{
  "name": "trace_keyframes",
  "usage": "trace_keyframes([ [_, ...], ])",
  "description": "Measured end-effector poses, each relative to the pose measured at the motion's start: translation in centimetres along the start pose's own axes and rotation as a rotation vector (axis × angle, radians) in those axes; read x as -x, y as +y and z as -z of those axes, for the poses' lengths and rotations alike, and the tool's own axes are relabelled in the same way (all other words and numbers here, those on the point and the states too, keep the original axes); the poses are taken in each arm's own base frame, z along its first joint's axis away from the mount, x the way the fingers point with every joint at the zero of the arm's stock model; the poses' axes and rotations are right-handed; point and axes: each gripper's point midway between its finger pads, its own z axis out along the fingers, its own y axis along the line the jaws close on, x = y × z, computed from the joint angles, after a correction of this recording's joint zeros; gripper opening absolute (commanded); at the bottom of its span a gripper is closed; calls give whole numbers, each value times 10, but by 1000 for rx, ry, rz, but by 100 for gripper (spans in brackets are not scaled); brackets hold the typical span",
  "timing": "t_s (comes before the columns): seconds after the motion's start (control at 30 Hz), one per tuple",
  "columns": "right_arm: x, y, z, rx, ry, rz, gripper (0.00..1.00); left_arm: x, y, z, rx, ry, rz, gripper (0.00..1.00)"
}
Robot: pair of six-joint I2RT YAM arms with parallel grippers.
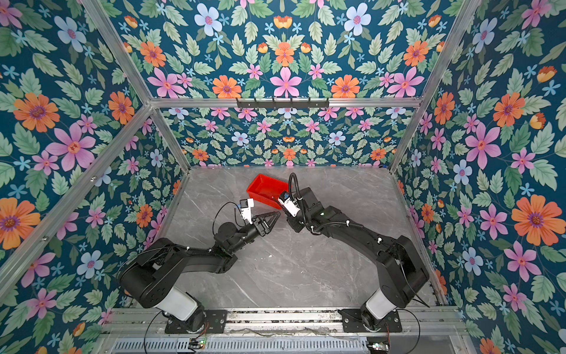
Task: Put the screwdriver in the bin
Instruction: Place the screwdriver in the bin.
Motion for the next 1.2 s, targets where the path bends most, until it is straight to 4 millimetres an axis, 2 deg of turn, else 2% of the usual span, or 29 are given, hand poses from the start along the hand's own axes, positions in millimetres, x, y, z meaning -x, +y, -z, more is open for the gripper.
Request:
trace_keyframes([
  [0.2, 8, 17, 2, 42, -21, 24, 0, 0, 7, -1, 24, -17, 3, 48],
  [0.37, 13, 20, 6, 46, -38, 27, 0, -1, 12, -1, 40, -20, 13, 29],
  [0.53, 16, 24, 9, 61, -50, 31, 0, 1, 12, -5, 28, -29, 13, 29],
  [0.57, 17, 24, 10, 64, -50, 31, 0, 1, 12, -6, 26, -31, 16, 25],
  [0.67, 17, 24, 10, 65, -50, 31, 0, 2, 9, -8, 9, -31, 11, 2],
  [0.7, 16, 24, 10, 63, -48, 30, 0, 2, 9, -9, 6, -32, 10, 0],
  [0.9, 16, 21, 10, 46, -47, 31, 0, 2, 8, -11, -5, -35, 13, 0],
  [0.93, 17, 21, 11, 44, -49, 31, 6, 2, 7, -12, -10, -36, 12, 0],
  [1.0, 17, 20, 14, 38, -57, 32, 43, 3, 6, -12, -13, -42, 11, 0],
  [1.03, 17, 20, 15, 34, -60, 33, 56, 4, 6, -12, -12, -46, 15, 0],
  [1.1, 17, 20, 17, 30, -66, 34, 73, 7, 13, -13, 15, -69, 25, 0],
  [1.2, 19, 17, 24, 8, -91, 39, 87, 17, 25, -17, 68, -120, 48, 0],
])
